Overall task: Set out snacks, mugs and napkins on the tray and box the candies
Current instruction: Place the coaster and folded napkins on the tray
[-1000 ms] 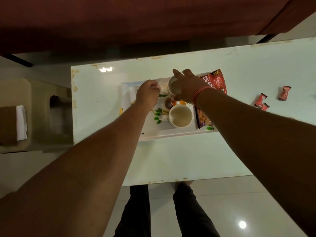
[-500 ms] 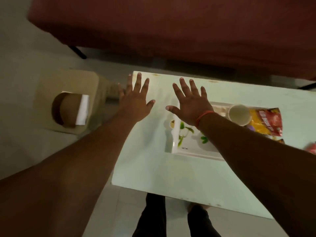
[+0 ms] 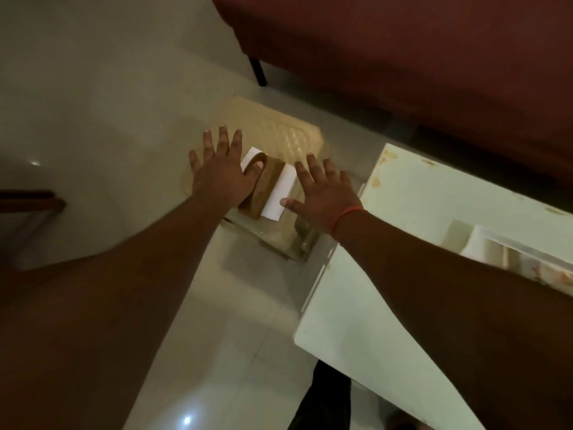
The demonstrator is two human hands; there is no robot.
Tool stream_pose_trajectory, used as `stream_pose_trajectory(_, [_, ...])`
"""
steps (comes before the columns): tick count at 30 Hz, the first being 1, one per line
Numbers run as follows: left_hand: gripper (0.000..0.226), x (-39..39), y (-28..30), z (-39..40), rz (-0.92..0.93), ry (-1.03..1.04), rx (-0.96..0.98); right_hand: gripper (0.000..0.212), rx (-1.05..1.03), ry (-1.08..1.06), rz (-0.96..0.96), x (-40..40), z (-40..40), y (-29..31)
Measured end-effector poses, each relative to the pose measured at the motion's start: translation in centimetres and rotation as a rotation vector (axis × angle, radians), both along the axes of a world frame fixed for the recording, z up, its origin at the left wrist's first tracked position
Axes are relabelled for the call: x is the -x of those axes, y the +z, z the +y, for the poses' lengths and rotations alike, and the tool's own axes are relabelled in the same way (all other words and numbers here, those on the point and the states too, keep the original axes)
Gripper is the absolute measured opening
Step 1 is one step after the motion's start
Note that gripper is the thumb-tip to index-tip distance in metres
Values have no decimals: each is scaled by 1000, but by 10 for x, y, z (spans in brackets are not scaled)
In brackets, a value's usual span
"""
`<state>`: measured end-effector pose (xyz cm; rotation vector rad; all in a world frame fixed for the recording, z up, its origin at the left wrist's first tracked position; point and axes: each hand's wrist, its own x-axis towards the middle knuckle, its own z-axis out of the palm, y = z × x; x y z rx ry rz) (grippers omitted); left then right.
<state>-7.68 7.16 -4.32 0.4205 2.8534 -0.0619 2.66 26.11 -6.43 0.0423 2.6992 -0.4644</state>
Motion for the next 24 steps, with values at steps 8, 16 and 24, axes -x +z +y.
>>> stream_pose_trajectory(8, [48, 4, -16, -20, -472, 482, -756, 48, 782, -579, 0, 43, -88, 5])
stream_pose_trajectory(16, [34, 0, -12, -12, -478, 506, -850, 51, 981, -918, -83, 50, -102, 9])
stream_pose_trajectory(24, [36, -47, 5, 68, -397, 473, -901, 55, 1106, -1026, 34, 1, -31, 27])
